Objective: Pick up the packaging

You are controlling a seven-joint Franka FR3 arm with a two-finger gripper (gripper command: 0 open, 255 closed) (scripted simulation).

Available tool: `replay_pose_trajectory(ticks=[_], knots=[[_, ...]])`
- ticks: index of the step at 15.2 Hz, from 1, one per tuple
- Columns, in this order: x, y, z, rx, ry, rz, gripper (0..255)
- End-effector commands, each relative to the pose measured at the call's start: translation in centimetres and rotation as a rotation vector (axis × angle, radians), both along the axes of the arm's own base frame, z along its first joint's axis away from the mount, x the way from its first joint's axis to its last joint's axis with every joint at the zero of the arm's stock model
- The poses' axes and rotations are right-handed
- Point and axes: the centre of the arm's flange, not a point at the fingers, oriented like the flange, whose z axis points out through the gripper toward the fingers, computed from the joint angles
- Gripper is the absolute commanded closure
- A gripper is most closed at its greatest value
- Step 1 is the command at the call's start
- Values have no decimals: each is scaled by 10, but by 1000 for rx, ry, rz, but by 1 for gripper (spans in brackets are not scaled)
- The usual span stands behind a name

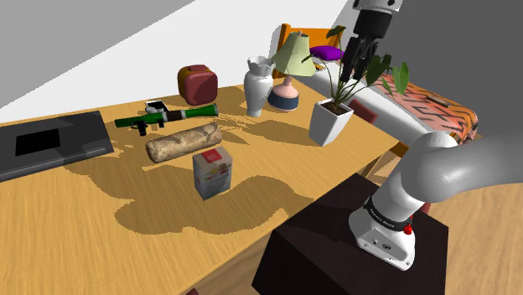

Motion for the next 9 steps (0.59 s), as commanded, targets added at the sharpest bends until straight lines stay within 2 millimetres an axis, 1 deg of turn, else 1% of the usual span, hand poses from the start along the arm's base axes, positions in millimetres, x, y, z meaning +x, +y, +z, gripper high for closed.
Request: replay_pose_trajectory(ticks=[1,5,9], knots=[[0,0,0,0,0,0,0],[35,21,-31,9,-29,116,0],[68,47,-61,19,-58,232,0]])
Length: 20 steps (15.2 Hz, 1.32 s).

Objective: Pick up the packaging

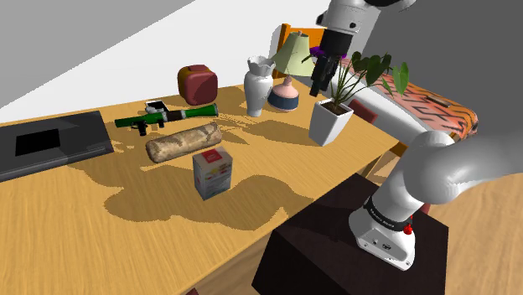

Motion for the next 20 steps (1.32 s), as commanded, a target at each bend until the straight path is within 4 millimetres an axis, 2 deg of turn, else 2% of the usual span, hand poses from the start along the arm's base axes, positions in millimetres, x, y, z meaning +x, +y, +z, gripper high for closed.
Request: replay_pose_trajectory(ticks=[1,11,20], knots=[[16,16,-13,5,-17,60,0],[86,99,-82,29,-89,350,0],[130,189,-138,50,-154,611,0]])
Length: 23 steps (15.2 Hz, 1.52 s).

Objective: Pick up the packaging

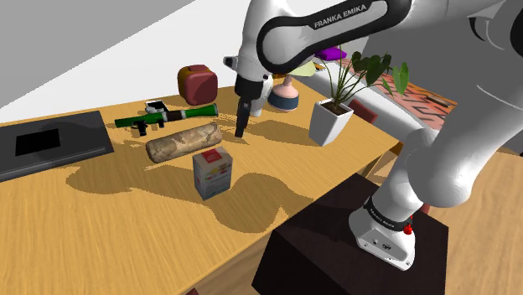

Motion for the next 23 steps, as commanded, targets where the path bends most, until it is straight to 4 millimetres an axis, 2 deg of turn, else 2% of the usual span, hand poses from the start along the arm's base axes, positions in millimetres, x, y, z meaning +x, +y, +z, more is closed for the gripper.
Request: replay_pose_trajectory(ticks=[1,11,18,20,21,23], knots=[[7,24,-13,5,-16,60,0],[27,134,-69,28,-87,345,0],[27,134,-106,28,-87,345,0],[27,134,-109,28,-87,345,0],[27,133,-108,28,-87,345,255],[27,133,-108,28,-87,345,255]])
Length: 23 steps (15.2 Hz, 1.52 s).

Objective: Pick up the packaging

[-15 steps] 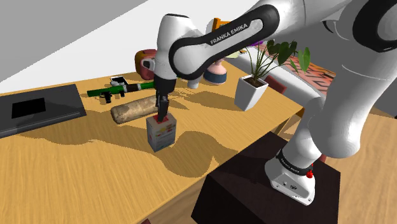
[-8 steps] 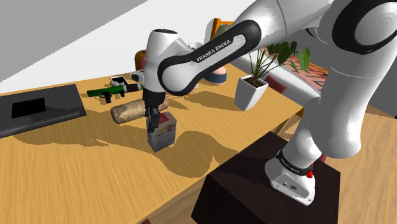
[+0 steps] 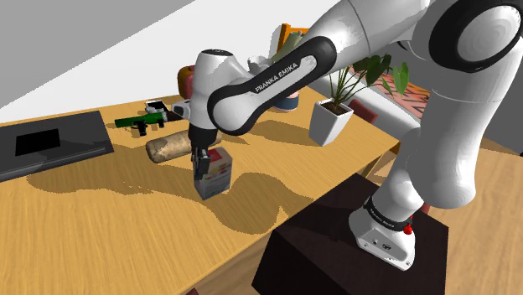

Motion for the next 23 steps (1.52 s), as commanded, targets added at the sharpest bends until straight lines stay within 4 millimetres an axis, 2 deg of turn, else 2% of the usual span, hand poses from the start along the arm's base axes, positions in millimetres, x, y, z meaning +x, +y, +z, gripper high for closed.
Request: replay_pose_trajectory(ticks=[1,7,22,23], knots=[[0,-1,-1,-2,2,-1,255],[0,1,-2,-2,2,-1,255],[0,1,77,-1,2,-1,255],[0,1,78,-2,2,-1,255]])
